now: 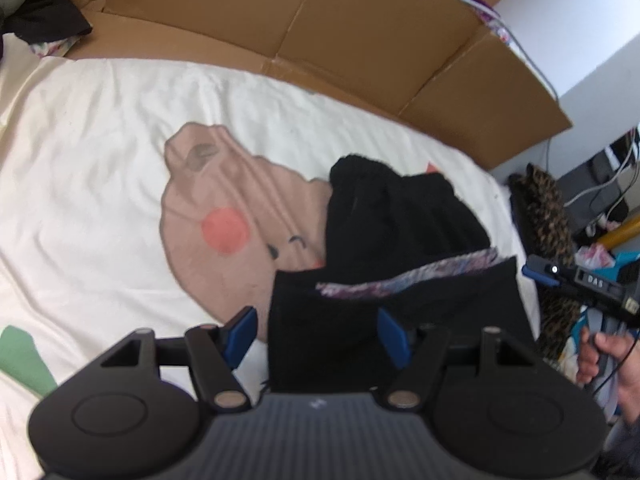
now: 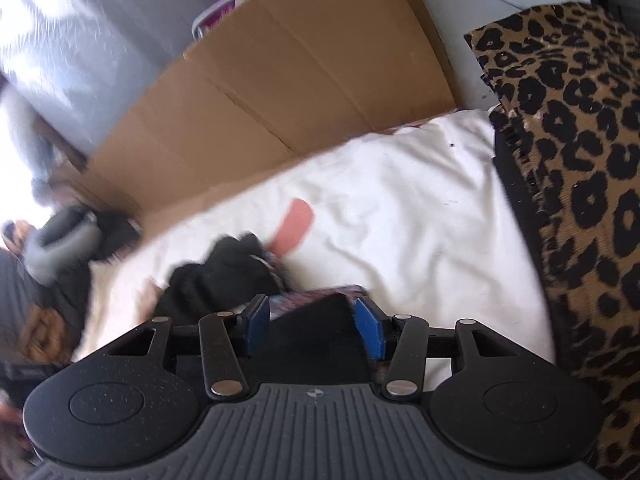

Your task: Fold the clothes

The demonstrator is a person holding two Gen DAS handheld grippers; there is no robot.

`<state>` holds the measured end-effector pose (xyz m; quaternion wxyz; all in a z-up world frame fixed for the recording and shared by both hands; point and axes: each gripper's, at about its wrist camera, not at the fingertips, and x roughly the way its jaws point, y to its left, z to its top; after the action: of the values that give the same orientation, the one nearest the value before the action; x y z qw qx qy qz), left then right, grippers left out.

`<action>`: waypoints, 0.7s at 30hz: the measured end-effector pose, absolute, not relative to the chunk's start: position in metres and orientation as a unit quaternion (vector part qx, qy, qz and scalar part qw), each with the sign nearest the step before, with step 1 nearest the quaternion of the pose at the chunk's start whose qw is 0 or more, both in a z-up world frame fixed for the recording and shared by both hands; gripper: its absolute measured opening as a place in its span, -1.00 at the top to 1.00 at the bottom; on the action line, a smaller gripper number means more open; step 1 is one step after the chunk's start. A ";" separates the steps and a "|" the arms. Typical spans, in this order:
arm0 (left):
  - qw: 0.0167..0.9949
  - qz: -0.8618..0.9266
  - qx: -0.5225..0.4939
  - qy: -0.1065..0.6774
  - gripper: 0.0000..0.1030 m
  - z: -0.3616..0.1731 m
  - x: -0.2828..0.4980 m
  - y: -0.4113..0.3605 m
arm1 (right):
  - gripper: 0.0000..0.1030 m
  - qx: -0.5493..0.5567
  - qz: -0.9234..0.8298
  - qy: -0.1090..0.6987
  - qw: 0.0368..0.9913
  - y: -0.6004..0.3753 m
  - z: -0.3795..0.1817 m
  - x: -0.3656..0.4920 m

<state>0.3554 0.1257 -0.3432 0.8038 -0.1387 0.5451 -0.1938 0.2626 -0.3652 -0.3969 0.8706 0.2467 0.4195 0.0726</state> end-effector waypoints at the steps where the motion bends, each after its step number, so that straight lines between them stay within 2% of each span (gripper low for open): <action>1: 0.803 -0.195 -0.136 0.546 -0.32 -0.347 0.355 0.126 | -0.04 0.234 0.070 0.423 0.872 -0.365 -0.399 0.263; 7: 0.798 -0.199 -0.121 0.555 -0.03 -0.366 0.360 0.120 | 0.04 0.194 0.081 0.445 0.870 -0.357 -0.413 0.270; 9: 0.799 -0.205 -0.113 0.553 0.10 -0.369 0.361 0.117 | 0.40 0.173 0.093 0.447 0.873 -0.351 -0.413 0.274; 10: 0.800 -0.208 -0.109 0.552 0.25 -0.369 0.362 0.116 | 0.56 0.166 0.097 0.448 0.873 -0.348 -0.412 0.276; 11: 0.801 -0.208 -0.107 0.551 0.43 -0.368 0.362 0.116 | 0.81 0.159 0.099 0.448 0.874 -0.347 -0.411 0.278; 12: 0.802 -0.209 -0.105 0.550 0.49 -0.366 0.362 0.116 | 0.88 0.152 0.097 0.447 0.876 -0.345 -0.408 0.279; 13: 0.803 -0.210 -0.103 0.549 0.55 -0.365 0.362 0.116 | 0.90 0.148 0.096 0.445 0.878 -0.345 -0.406 0.280; 15: 0.805 -0.210 -0.102 0.546 0.80 -0.361 0.361 0.117 | 0.91 0.142 0.093 0.436 0.884 -0.344 -0.397 0.279; 16: 0.806 -0.211 -0.102 0.544 0.84 -0.360 0.361 0.118 | 0.92 0.136 0.092 0.430 0.888 -0.343 -0.393 0.278; 21: 0.812 -0.210 -0.101 0.535 0.89 -0.354 0.360 0.119 | 0.92 0.111 0.086 0.411 0.900 -0.340 -0.379 0.279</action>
<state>0.3599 0.1189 -0.3543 0.8119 -0.1010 0.5354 -0.2097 0.2790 -0.3398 -0.3787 0.9005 0.1113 0.4114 0.0864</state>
